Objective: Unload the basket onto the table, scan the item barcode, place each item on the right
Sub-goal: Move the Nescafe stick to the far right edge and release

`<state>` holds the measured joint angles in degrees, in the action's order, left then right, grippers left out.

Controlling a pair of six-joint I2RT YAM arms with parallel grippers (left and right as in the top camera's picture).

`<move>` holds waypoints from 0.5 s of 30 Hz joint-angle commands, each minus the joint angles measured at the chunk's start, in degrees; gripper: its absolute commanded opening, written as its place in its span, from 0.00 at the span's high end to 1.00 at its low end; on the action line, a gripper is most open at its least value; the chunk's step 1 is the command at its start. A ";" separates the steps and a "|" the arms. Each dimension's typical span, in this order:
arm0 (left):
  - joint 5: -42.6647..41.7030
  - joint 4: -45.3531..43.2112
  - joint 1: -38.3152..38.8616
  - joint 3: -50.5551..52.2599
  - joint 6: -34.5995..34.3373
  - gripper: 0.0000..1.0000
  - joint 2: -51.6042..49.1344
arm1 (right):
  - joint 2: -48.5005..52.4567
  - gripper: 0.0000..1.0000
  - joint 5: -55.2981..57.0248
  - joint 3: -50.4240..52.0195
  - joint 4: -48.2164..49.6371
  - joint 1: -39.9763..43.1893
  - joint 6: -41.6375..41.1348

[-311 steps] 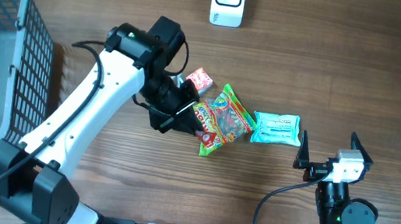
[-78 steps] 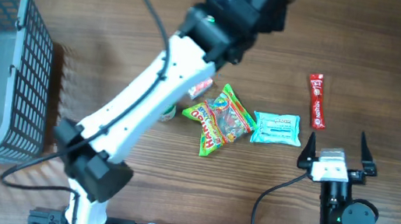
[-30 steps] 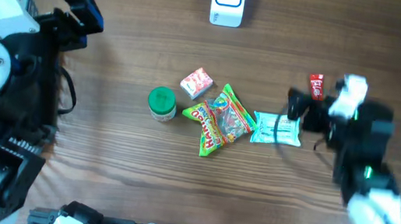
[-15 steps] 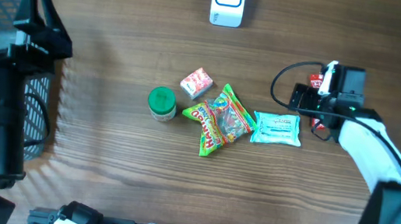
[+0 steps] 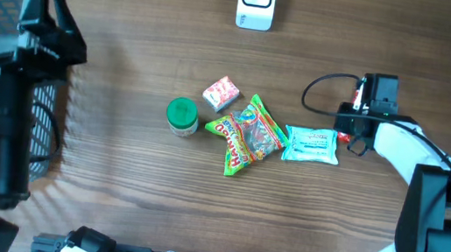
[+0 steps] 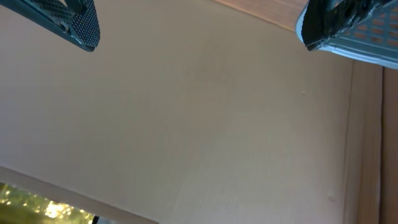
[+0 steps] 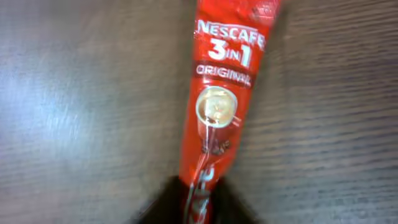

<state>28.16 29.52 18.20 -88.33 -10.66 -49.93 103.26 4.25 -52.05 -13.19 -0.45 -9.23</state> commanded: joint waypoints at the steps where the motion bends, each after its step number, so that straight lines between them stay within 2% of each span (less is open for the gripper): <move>1: -1.86 -0.90 -0.48 0.22 -0.52 0.00 4.15 | 5.07 0.96 -3.21 1.42 -1.11 1.66 -7.65; 5: -5.55 -0.22 -0.48 0.22 -0.50 0.00 8.59 | 4.09 0.96 -4.42 -1.84 -5.05 6.51 -9.35; 7: -5.60 -0.35 -0.48 0.22 0.15 0.00 10.12 | 3.96 0.96 -4.72 -6.23 -10.54 10.27 -8.83; 11: -4.66 -2.19 -0.50 0.20 6.75 0.00 11.45 | 3.98 0.96 -2.51 -15.47 -19.82 20.44 -5.77; 15: -4.83 -1.53 -3.98 0.22 7.37 0.00 12.85 | 4.00 0.96 -1.25 -17.86 -18.73 28.37 -6.27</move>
<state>24.08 27.40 17.54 -88.38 -6.66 -37.76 106.41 0.71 -66.96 -33.17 21.85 -15.73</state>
